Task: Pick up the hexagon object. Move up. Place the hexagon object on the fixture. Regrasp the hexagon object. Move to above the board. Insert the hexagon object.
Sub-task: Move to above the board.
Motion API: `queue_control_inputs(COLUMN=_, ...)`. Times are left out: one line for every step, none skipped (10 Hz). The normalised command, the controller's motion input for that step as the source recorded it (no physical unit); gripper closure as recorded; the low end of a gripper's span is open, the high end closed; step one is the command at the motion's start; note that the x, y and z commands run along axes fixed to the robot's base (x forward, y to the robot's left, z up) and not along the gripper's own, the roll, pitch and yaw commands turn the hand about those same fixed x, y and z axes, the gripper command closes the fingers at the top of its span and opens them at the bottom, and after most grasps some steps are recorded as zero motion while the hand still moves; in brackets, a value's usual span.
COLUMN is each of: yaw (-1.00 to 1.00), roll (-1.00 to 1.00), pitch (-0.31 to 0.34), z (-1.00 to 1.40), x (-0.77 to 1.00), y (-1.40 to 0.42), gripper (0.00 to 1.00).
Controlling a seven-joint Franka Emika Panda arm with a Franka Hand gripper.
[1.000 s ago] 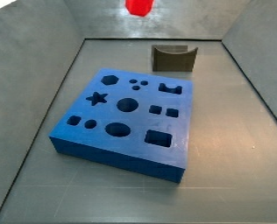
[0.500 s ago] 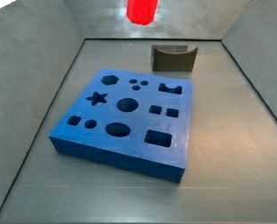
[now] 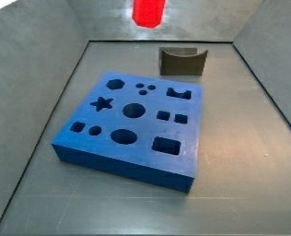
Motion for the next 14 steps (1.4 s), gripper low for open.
queue_control_inputs(yaw=0.0, roll=-0.24, pitch=-0.314, z=0.02, x=-0.25, y=0.14, gripper=1.0)
queue_control_inputs(yaw=0.0, roll=-0.24, pitch=-0.312, z=0.02, x=-0.25, y=0.13, gripper=1.0)
queue_control_inputs(yaw=0.0, roll=-0.24, pitch=-0.313, z=0.02, x=-0.25, y=0.13, gripper=1.0)
queue_control_inputs(yaw=0.0, roll=-0.23, pitch=-0.315, z=0.02, x=-0.25, y=0.13, gripper=1.0)
queue_control_inputs(yaw=0.01, roll=-0.23, pitch=-0.316, z=0.02, x=-0.24, y=0.13, gripper=1.0)
queue_control_inputs(yaw=0.0, roll=-0.23, pitch=-0.316, z=0.02, x=-0.24, y=0.13, gripper=1.0)
queue_control_inputs(yaw=0.01, roll=-0.23, pitch=-0.316, z=0.02, x=-0.24, y=0.13, gripper=1.0)
queue_control_inputs(yaw=0.01, roll=-0.23, pitch=-0.316, z=0.02, x=-0.24, y=0.13, gripper=1.0)
queue_control_inputs(yaw=0.0, roll=-0.23, pitch=-0.316, z=0.02, x=-0.24, y=0.13, gripper=1.0)
queue_control_inputs(yaw=0.01, roll=-0.23, pitch=-0.316, z=0.02, x=-0.24, y=0.13, gripper=1.0)
queue_control_inputs(yaw=0.01, roll=-0.23, pitch=-0.316, z=0.02, x=-0.24, y=0.13, gripper=1.0)
queue_control_inputs(yaw=0.01, roll=-0.23, pitch=-0.316, z=0.02, x=-0.24, y=0.13, gripper=1.0)
queue_control_inputs(yaw=0.01, roll=-0.23, pitch=-0.316, z=0.02, x=-0.24, y=0.13, gripper=1.0)
queue_control_inputs(yaw=0.0, roll=-0.23, pitch=-0.316, z=0.02, x=-0.24, y=0.13, gripper=1.0)
